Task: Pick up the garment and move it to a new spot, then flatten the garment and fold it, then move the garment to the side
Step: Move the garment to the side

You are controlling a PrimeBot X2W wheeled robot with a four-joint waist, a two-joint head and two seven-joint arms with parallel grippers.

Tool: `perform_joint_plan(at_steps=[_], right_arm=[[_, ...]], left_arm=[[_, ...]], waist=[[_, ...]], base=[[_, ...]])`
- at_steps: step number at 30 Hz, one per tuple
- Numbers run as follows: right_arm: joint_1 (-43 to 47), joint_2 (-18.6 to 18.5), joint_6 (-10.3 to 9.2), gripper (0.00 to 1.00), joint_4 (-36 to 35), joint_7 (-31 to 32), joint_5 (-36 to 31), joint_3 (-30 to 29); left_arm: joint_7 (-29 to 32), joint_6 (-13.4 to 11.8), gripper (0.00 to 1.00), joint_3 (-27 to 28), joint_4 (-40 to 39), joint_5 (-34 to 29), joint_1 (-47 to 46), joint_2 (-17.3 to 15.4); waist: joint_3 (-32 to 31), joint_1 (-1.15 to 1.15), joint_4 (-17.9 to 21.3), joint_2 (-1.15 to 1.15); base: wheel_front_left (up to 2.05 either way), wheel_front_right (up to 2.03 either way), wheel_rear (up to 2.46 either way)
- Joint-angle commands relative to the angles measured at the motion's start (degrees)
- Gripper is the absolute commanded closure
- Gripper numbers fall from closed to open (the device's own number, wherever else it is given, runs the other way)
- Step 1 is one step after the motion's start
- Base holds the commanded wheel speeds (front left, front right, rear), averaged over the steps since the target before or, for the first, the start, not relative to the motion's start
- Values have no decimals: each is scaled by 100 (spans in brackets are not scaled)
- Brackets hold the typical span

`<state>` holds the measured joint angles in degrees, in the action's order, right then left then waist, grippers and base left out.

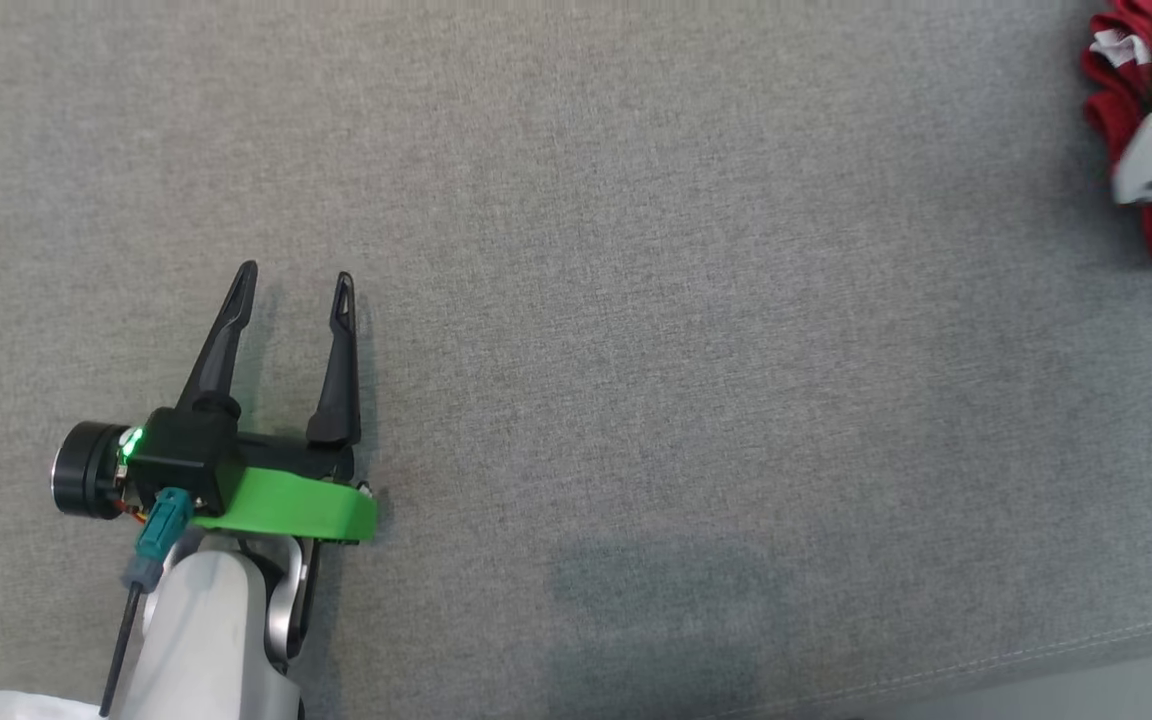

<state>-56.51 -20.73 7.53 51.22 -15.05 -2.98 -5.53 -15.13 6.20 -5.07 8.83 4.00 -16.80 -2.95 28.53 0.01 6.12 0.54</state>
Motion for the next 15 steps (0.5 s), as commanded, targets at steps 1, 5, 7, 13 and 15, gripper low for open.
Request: perform_joint_plan(at_steps=[1,5,7,13,15], right_arm=[[253,166,-9,0,-299,-17,21,15],[911,673,-9,0,-1207,-17,312,343],[1264,818,-9,0,-1559,-17,544,455],[2400,1121,-7,0,-2157,-17,959,722],[2720,1193,-8,0,-2263,-17,1057,691]], left_arm=[[-1,-41,0,41,20,54,79,-9],[-1,-131,0,50,131,184,193,-1],[-1,-191,0,34,189,276,275,-2],[-1,-367,0,6,351,506,547,0],[-1,-419,0,18,391,520,658,-2]], waist=[[-316,-1,30,-54],[-692,-1,-2,-54],[-881,-1,-27,-54],[-1478,-1,-132,-54],[-1664,-1,-163,-54]], base=[[0,0,0],[0,0,0],[0,0,0],[0,0,0],[0,0,0]])
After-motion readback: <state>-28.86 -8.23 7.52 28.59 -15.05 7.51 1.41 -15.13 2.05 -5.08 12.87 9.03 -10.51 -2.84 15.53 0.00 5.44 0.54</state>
